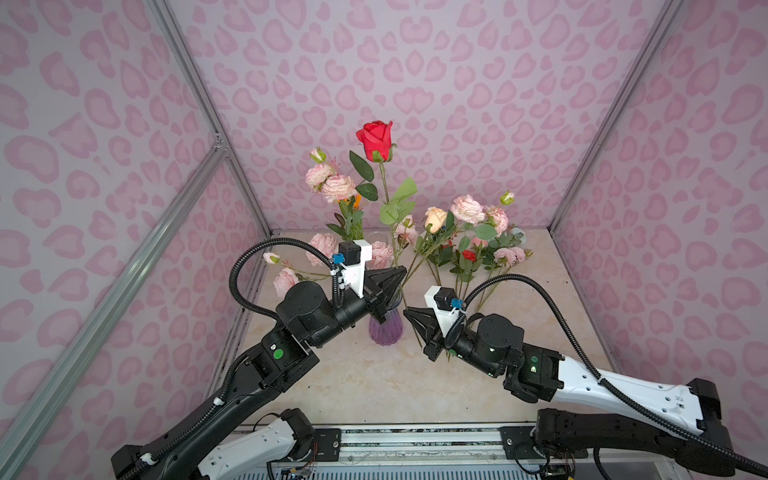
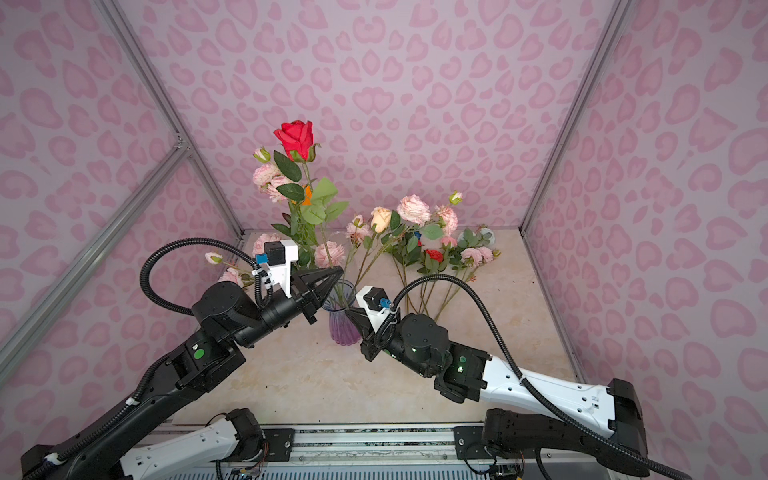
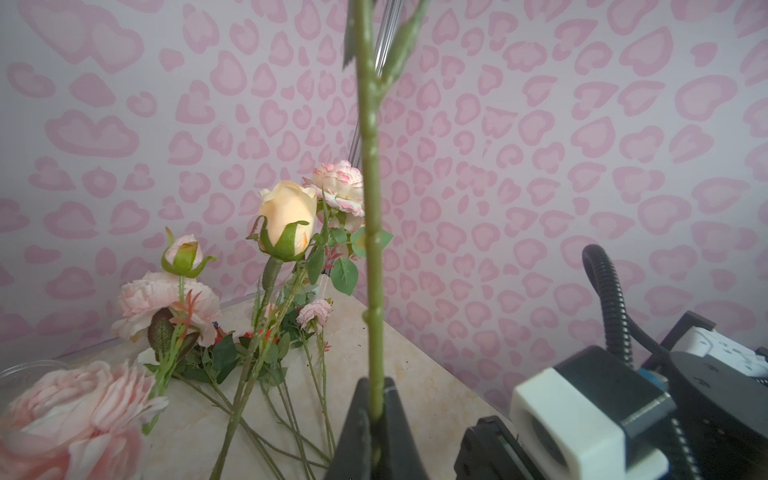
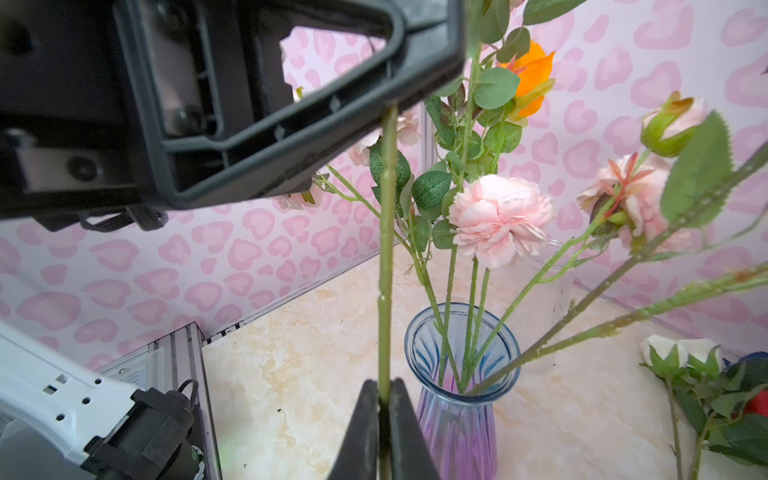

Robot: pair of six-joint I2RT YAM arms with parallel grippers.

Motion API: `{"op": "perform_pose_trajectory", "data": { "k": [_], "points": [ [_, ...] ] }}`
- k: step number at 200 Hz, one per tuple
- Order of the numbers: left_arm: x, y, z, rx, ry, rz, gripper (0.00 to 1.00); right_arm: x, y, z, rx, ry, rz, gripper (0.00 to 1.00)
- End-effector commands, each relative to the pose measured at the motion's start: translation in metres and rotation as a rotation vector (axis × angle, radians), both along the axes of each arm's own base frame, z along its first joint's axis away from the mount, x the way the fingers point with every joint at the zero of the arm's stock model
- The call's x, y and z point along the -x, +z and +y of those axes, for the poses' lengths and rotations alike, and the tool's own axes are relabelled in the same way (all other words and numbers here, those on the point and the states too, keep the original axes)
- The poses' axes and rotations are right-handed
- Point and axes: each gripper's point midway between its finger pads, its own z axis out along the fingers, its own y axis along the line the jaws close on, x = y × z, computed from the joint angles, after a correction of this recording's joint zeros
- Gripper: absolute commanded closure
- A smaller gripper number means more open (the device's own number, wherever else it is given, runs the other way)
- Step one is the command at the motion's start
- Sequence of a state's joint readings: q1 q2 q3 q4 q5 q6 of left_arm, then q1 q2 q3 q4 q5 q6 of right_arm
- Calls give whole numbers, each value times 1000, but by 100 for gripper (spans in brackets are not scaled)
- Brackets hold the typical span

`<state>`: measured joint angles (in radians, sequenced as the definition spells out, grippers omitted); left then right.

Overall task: Arrange the flowers into the vase
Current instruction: 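Close left gripper on the red rose stem while right gripper opens and withdraws, then carry the red rose over the vase and lower it in with left gripper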

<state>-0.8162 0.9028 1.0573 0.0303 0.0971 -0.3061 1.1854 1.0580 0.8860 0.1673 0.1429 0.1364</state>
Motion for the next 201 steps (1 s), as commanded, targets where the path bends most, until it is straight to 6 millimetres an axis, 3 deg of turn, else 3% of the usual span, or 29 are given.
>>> {"op": "perform_pose_trajectory", "data": {
  "k": [1,43,74,126,201],
  "points": [
    [-4,25,11,6,67,-85,96,-5,0,-9,-13,-48,4,60],
    [-20,55,34,-85,256,-239,96,-16,-9,-53,-37,-208,-11,55],
    [-35,65,28,-158,313,-307,96,-23,-12,-82,-47,-277,14,55],
    [-63,32,6,-246,334,-291,97,-33,-22,-111,-78,-345,48,55],
    [-80,-5,-7,-263,342,-221,97,-36,-32,-121,-74,-368,63,56]
  ]
}}
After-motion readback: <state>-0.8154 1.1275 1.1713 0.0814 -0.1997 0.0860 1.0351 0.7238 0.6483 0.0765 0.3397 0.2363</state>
